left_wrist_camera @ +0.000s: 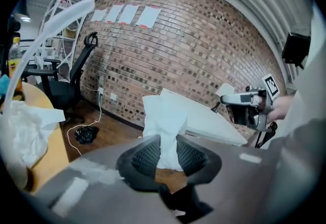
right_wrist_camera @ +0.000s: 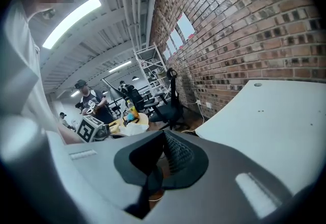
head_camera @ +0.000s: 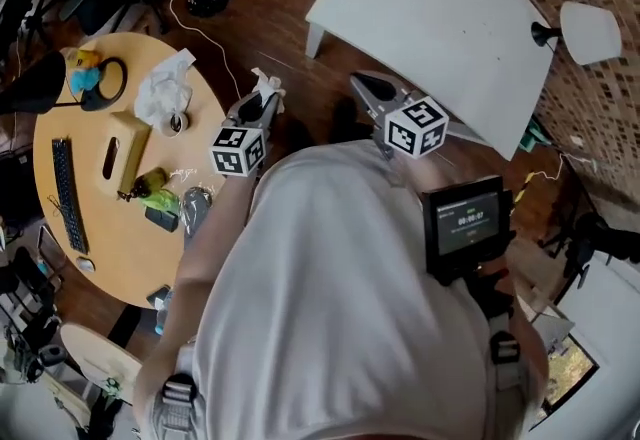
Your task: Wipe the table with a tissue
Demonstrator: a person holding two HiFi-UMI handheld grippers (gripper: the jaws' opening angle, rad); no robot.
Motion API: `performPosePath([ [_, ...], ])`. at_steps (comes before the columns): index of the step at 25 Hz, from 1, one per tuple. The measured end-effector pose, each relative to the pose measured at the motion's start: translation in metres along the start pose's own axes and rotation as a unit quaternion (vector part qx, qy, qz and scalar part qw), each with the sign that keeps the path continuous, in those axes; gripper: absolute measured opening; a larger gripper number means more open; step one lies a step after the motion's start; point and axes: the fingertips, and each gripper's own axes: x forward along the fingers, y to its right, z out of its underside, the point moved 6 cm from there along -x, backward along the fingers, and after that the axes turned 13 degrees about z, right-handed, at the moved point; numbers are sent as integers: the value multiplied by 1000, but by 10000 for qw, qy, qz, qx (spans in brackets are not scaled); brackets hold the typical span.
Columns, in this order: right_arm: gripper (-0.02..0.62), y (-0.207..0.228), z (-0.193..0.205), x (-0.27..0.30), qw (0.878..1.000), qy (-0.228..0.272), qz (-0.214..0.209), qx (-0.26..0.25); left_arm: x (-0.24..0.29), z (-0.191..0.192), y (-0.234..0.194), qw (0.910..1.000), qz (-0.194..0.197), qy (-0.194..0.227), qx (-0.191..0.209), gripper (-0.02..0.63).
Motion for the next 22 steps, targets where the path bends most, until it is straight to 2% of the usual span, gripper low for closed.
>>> performPosePath([
  [9, 8, 43, 12, -21, 9979, 324, 413, 374, 37, -25, 24, 9978, 356, -235, 506, 87],
  [13, 8, 61, 8, -27, 9961, 484, 365, 648, 60, -34, 30, 9972, 442, -217, 559, 84],
  [22, 8, 164, -16, -84, 9882, 801, 659, 1123, 166, -78, 99, 9876, 933, -538, 1146, 75],
])
